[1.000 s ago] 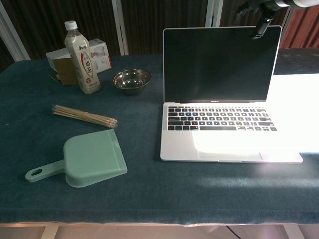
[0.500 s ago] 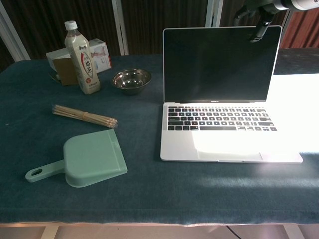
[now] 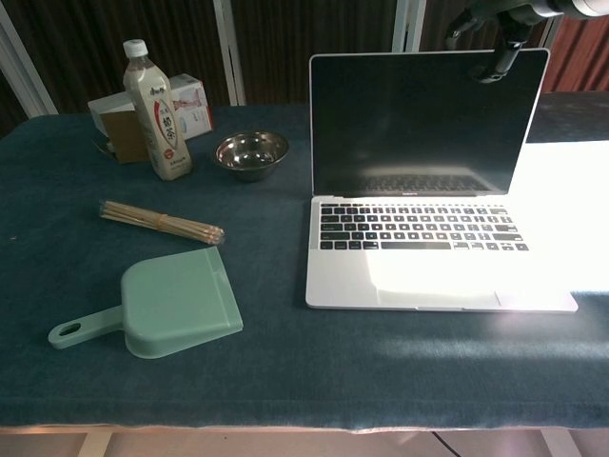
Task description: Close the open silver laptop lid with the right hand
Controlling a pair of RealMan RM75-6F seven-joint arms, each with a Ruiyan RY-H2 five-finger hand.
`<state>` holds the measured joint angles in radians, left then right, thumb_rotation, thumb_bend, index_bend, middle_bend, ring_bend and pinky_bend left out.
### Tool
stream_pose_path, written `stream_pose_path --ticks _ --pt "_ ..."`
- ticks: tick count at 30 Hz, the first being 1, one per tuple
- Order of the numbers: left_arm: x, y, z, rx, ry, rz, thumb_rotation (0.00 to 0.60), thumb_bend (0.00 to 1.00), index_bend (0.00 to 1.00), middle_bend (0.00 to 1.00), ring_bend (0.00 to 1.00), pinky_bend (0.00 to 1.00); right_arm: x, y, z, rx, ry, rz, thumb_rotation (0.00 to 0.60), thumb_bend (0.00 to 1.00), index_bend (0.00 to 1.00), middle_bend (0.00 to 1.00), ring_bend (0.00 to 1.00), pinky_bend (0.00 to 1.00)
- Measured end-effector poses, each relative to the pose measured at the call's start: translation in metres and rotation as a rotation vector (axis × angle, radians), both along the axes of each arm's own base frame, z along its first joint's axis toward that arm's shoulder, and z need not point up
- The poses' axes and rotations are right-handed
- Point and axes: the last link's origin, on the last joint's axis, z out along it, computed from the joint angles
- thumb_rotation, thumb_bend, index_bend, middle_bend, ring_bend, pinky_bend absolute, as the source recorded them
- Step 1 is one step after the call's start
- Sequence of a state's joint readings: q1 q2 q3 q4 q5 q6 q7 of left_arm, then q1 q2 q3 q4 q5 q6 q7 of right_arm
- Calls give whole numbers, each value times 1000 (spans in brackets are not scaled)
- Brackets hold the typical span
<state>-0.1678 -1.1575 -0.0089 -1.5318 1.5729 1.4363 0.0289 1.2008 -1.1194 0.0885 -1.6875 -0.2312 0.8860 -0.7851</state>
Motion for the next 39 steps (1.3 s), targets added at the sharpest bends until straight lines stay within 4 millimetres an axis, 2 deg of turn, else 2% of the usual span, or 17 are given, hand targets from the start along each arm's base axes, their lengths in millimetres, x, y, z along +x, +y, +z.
stream_pose_path --ticks 20,39 --pt "2 0 -1 -11 -1 -10 600 61 0 15 0 144 5 60 -2 78 125 151 600 493 263 30 0 23" --pt "2 1 -3 -20 1 -13 600 61 0 15 0 144 -13 95 5 113 190 207 600 493 252 28 0 23"
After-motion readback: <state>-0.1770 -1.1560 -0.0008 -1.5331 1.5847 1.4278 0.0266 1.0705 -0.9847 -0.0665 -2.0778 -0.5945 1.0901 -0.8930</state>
